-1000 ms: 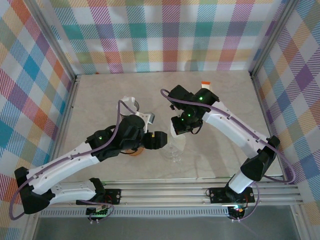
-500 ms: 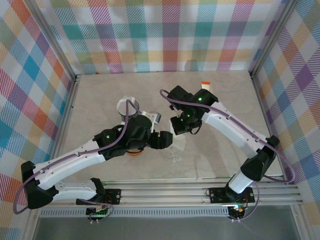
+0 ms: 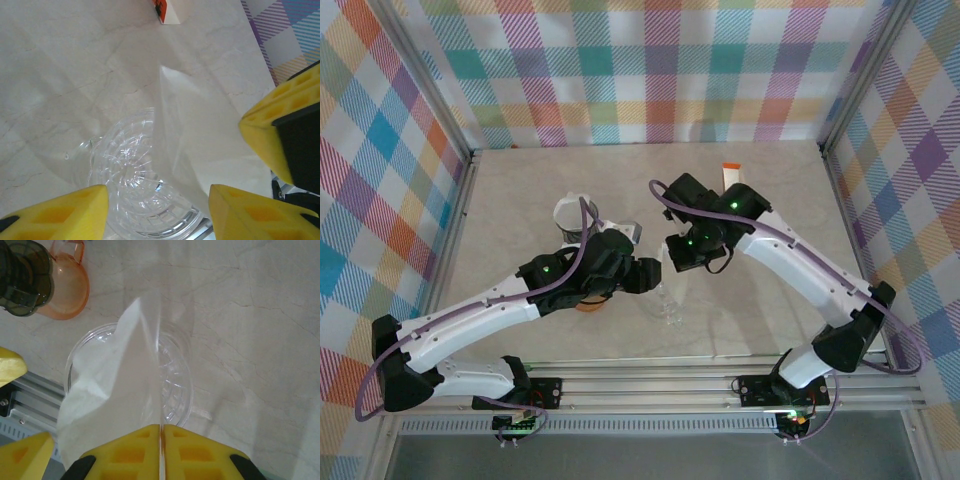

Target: Place the coffee filter in the dripper

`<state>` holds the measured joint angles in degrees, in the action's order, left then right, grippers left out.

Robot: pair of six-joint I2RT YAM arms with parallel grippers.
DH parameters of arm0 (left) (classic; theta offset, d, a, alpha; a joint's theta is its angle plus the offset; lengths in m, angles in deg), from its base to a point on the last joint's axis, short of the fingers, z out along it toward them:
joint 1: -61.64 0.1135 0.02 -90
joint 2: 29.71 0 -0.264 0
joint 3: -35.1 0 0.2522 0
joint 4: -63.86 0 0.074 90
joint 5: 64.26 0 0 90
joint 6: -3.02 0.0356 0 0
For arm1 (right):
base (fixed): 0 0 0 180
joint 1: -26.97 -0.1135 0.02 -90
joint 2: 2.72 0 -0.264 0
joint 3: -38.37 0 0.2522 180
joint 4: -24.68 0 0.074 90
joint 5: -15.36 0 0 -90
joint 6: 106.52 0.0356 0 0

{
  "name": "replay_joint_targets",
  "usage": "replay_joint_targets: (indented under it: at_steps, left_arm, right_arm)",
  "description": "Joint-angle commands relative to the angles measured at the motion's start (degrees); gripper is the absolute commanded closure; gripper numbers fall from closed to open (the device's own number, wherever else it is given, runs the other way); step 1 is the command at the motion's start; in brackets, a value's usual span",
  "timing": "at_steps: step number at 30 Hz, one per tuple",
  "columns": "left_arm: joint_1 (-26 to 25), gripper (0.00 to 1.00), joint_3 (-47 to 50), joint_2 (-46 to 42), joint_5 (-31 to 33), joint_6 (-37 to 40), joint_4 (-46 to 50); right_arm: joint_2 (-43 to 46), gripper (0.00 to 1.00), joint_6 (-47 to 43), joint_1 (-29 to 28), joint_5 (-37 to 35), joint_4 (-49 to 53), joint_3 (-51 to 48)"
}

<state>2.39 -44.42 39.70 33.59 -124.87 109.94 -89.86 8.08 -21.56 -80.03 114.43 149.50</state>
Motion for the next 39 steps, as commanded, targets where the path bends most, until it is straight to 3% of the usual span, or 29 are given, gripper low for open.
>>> replay_joint_targets:
  at_steps: [1,8,14,22,31,39]
  left_arm:
    - [-0.3,0.45,-1.7,0.2,1.4,0.0,1.9]
    - [-0.3,0.46,-1.0,0.5,1.5,-0.1,1.9]
    - [-0.3,0.46,-0.7,0.6,1.4,-0.2,1.8]
    - [-0.3,0.45,0.3,0.1,1.8,-1.1,1.6]
    - [-0.1,0.42,2.1,-2.1,2.9,-2.5,1.7]
    - [0.6,0.41,4.2,-2.6,2.8,-3.5,1.4]
  right_arm:
    - [1.7,0.86,1.2,-0.6,0.2,-0.6,-1.4]
    - [3.0,0.66,0.6,-0.6,-1.5,-2.3,-3.5]
    - [5.3,0.65,-0.7,-0.6,0.8,-6.1,-7.2]
    - [6.2,1.0,-1.0,-2.3,-1.6,-9.1,-10.3]
    - [2.9,1.0,-1.0,-6.6,-13.0,-7.0,-9.6]
    - [0.5,1.0,-1.1,-9.4,-16.9,-6.7,-10.0]
